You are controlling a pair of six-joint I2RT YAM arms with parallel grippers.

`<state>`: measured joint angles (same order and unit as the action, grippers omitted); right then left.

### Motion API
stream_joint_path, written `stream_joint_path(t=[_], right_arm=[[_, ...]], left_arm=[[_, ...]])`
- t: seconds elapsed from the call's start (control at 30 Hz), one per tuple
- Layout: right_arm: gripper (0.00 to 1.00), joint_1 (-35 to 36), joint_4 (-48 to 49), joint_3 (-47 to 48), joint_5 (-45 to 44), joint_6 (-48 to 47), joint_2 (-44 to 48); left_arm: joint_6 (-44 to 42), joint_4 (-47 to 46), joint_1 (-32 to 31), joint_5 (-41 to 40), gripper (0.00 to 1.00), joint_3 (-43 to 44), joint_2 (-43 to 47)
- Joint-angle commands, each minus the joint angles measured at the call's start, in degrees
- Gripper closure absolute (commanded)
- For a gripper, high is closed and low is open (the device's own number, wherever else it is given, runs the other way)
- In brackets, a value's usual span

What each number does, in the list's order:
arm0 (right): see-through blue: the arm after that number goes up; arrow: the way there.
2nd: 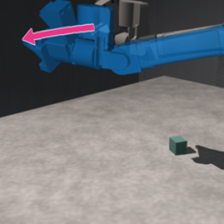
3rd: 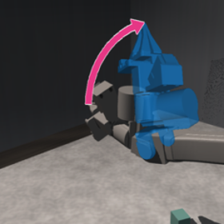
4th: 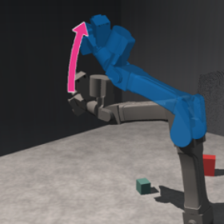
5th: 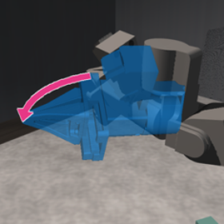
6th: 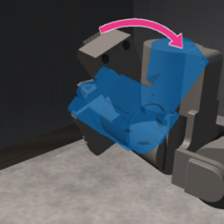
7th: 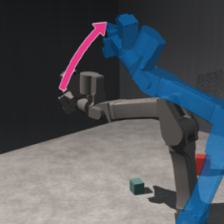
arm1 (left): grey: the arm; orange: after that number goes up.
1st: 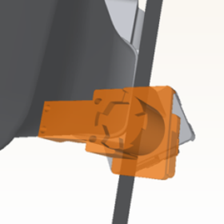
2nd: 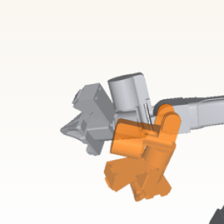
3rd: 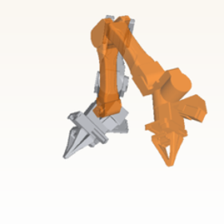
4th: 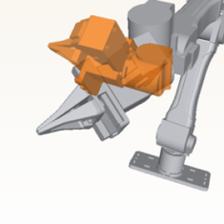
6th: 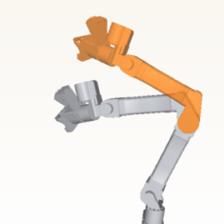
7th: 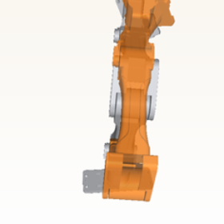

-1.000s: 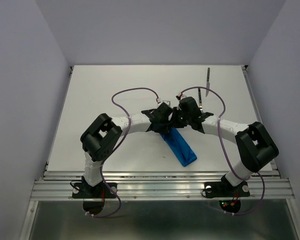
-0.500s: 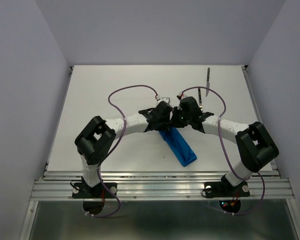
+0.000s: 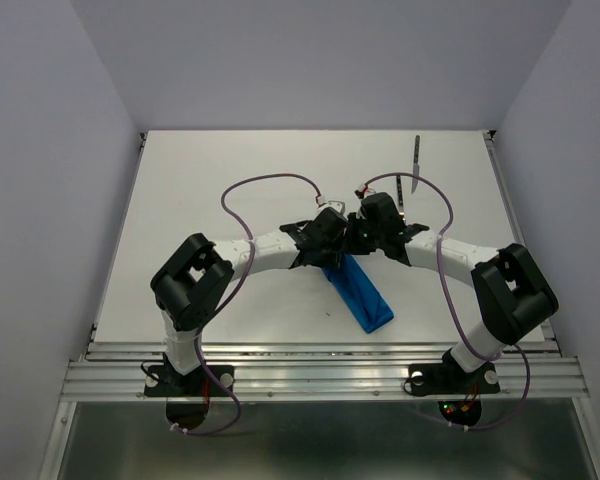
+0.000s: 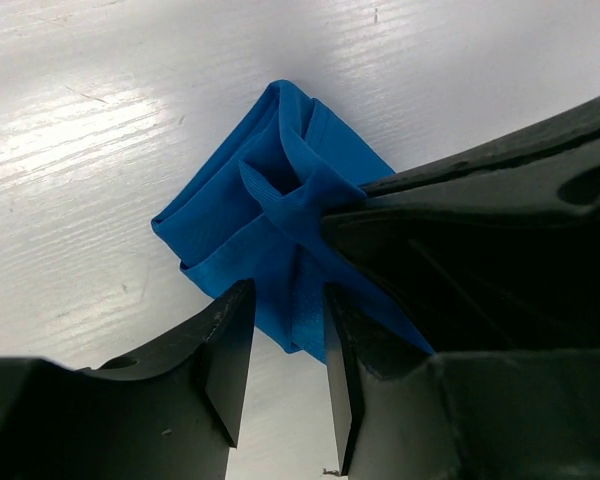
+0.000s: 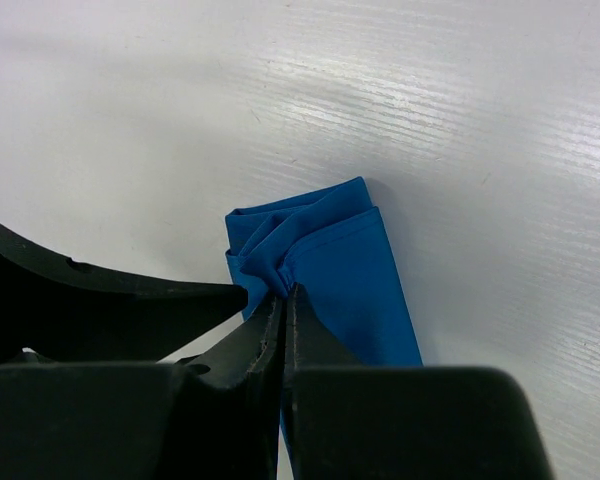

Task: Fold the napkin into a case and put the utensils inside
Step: Grasp the top corner of the smaller rectangle folded napkin from the folded napkin.

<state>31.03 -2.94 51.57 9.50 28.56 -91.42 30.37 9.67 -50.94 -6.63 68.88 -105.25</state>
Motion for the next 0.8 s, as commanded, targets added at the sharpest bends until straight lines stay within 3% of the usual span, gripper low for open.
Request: stream_joint_path(t=[0.0, 0.47, 0.77], right_arm=[[0.99, -0.44, 2.24, -0.16, 0.26, 0.36, 2.65], [0.99, -0.44, 2.24, -0.15, 0.26, 0.54, 2.91], [0.99, -0.44, 2.24, -1.56, 0.78, 0.1, 3.26]], left_arm=[[-1.63, 0.35, -0.74, -0.66, 0.57, -0.07, -0.04], [-1.54, 1.05, -1.18, -2.51, 0.66, 1.08, -2.77], [-0.4, 1.31, -1.18, -3.74, 1.0, 0.99, -1.89]])
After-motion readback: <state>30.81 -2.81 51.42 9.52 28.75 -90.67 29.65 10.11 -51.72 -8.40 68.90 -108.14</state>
